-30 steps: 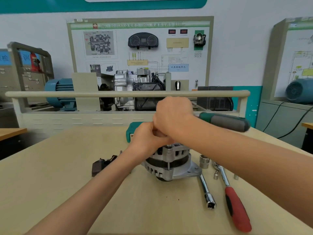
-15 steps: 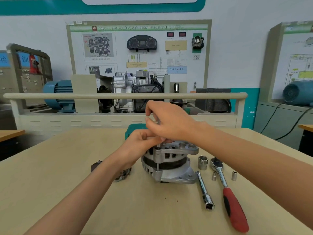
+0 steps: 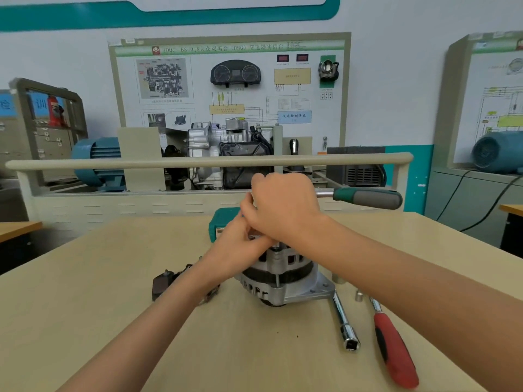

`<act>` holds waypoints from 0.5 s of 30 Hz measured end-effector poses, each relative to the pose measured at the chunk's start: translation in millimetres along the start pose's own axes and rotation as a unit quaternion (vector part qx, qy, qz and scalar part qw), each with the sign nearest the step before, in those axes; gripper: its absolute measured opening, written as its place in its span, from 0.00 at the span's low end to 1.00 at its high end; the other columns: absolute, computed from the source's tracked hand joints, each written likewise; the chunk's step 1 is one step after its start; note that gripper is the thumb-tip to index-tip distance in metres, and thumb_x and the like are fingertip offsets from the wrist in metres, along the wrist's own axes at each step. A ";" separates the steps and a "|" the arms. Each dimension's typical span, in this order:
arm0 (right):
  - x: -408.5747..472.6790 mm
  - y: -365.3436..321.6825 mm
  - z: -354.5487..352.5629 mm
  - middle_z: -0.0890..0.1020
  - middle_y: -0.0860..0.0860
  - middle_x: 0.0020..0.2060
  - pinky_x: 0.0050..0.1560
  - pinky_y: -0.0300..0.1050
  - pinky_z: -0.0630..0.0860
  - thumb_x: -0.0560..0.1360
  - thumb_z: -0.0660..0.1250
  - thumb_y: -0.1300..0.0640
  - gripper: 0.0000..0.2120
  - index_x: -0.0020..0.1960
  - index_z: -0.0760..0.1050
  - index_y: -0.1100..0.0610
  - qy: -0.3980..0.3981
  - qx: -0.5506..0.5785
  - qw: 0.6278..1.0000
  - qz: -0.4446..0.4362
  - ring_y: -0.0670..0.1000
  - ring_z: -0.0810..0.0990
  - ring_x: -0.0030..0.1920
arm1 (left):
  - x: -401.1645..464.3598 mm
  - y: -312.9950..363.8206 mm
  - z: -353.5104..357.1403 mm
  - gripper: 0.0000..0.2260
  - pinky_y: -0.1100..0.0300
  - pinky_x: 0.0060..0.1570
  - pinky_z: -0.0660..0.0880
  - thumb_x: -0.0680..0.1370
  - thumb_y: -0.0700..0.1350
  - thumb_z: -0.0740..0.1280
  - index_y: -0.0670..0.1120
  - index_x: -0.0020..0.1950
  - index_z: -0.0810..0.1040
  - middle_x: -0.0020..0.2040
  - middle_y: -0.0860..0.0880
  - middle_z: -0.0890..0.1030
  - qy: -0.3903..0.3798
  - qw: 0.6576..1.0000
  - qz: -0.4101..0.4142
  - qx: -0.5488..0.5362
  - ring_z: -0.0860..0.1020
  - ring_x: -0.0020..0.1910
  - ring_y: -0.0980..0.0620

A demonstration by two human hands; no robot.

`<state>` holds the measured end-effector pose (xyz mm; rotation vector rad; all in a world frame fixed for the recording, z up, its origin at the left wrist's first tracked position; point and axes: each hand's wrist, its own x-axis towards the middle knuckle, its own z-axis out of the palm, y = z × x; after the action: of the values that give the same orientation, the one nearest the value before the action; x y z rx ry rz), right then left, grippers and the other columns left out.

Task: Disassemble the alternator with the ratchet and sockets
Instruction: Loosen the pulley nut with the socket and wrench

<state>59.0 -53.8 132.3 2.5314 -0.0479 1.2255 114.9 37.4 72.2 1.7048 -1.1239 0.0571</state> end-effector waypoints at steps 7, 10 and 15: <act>-3.3 17.9 12.2 0.68 0.45 0.26 0.36 0.43 0.60 0.73 0.60 0.52 0.10 0.35 0.71 0.55 0.021 0.270 0.962 -0.031 0.48 0.69 0.33 | 9.9 -2.6 6.3 0.11 0.65 0.53 0.76 0.78 0.38 0.61 0.45 0.45 0.83 0.44 0.49 0.85 -0.044 0.996 0.036 -0.067 0.82 0.48 0.55; -0.2 18.1 20.5 0.73 0.50 0.25 0.49 0.44 0.63 0.70 0.56 0.55 0.12 0.31 0.72 0.57 0.032 0.454 0.890 0.036 0.49 0.70 0.37 | 11.4 -8.9 5.8 0.14 0.60 0.58 0.74 0.76 0.46 0.60 0.42 0.48 0.83 0.48 0.47 0.85 -0.061 0.993 0.024 -0.097 0.81 0.52 0.52; 2.0 9.1 27.8 0.75 0.58 0.25 0.39 0.37 0.69 0.69 0.56 0.58 0.13 0.30 0.73 0.61 0.090 0.664 0.732 0.119 0.51 0.73 0.30 | 13.8 -15.0 -4.2 0.17 0.59 0.63 0.70 0.77 0.48 0.58 0.42 0.54 0.82 0.54 0.49 0.84 -0.121 0.986 0.003 -0.114 0.79 0.58 0.53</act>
<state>79.8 -70.7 120.3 3.5596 0.9023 2.1083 134.9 31.9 70.5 1.5315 -1.2606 -0.2722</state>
